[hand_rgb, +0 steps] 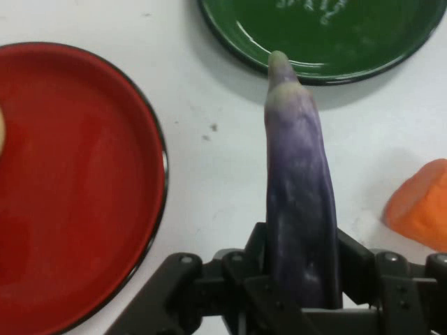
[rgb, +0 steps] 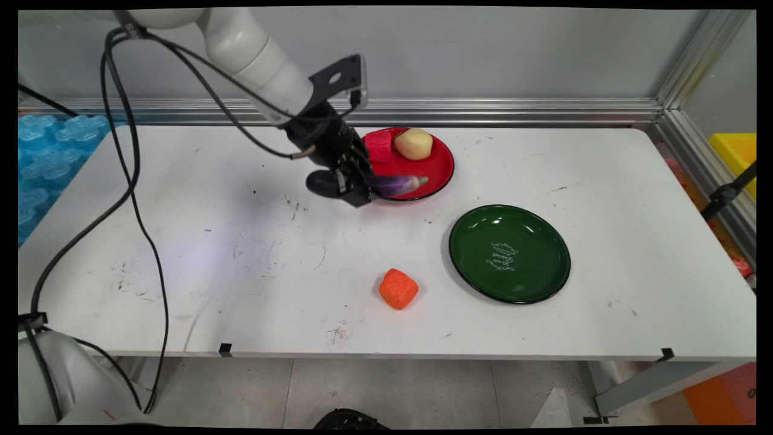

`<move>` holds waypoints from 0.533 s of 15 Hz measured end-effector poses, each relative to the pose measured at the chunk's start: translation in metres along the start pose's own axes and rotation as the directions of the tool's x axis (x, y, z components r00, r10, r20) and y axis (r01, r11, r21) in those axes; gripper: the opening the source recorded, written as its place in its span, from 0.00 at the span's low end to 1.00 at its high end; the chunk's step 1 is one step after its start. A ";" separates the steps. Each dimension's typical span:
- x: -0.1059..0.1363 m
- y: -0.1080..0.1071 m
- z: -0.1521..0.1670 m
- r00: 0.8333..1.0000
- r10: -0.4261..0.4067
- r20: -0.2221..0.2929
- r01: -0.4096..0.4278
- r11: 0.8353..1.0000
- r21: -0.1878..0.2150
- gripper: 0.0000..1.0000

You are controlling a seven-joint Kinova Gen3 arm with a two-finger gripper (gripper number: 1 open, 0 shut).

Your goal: Place the picked object on the table

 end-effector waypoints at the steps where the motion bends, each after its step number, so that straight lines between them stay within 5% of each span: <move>1: -0.002 0.004 0.005 1.000 0.007 -0.001 -0.007 1.000 -0.006 0.00; 8: -0.007 0.015 0.055 1.000 0.023 -0.003 -0.023 1.000 -0.012 0.00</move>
